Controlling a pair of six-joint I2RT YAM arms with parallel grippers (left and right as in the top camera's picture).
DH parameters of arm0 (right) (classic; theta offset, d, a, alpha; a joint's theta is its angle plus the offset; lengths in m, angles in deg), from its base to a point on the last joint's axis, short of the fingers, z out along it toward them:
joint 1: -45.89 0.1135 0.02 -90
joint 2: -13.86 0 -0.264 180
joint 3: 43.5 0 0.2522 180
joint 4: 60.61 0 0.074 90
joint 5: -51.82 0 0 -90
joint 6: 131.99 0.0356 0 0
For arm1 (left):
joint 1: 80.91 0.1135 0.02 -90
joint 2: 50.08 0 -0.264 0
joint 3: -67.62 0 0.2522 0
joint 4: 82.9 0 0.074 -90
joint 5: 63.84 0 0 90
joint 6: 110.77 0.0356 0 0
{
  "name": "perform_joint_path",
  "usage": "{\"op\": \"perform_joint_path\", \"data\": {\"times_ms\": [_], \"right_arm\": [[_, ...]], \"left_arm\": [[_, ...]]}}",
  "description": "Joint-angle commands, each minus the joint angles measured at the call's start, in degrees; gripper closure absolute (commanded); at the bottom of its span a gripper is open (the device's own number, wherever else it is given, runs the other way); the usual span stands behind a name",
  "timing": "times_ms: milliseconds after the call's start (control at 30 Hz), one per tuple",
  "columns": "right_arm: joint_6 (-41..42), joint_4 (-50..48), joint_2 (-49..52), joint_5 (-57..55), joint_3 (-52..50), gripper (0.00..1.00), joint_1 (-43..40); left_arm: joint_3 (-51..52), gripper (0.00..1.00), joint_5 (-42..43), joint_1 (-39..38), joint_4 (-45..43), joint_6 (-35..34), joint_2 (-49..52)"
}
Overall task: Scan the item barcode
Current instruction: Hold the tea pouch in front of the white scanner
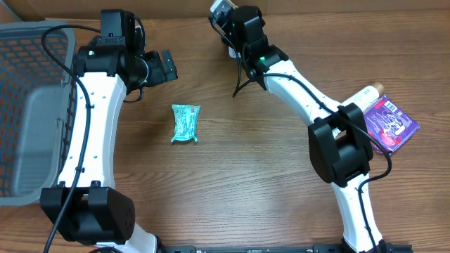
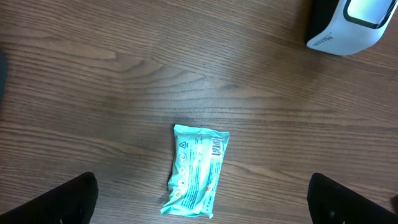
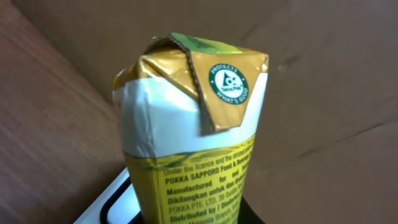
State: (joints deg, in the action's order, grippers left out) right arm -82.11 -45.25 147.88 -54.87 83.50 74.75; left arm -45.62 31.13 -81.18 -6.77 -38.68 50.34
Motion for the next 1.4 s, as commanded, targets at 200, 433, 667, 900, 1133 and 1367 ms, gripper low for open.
{"op": "perform_joint_path", "data": {"times_ms": [200, 433, 667, 900, 1133, 1367], "right_arm": [[-12.5, -2.4, 3.0, -0.1, 1.6, 0.96, 0.0], [-15.2, -5.2, 4.6, 0.0, 1.6, 0.96, -0.1], [-15.9, -7.2, 6.2, 0.0, 1.6, 0.96, -0.2], [-17.1, -8.0, 7.3, 0.6, 1.6, 0.96, -1.7], [-16.9, -8.6, 7.3, 3.4, 1.6, 0.96, -3.0], [-16.9, -9.3, 7.3, 5.0, 1.6, 0.96, -2.4]], "left_arm": [[-0.9, 0.0, 0.4, -0.1, 0.0, -0.5, -0.8], [-0.9, 0.0, 0.4, -0.1, 0.0, -0.5, -0.8], [-0.9, 0.0, 0.4, -0.1, 0.0, -0.5, -0.8], [-0.9, 0.0, 0.4, -0.1, 0.0, -0.5, -0.8], [-0.9, 0.0, 0.4, -0.1, 0.0, -0.5, -0.8], [-0.9, 0.0, 0.4, -0.1, 0.0, -0.5, -0.8]]}}
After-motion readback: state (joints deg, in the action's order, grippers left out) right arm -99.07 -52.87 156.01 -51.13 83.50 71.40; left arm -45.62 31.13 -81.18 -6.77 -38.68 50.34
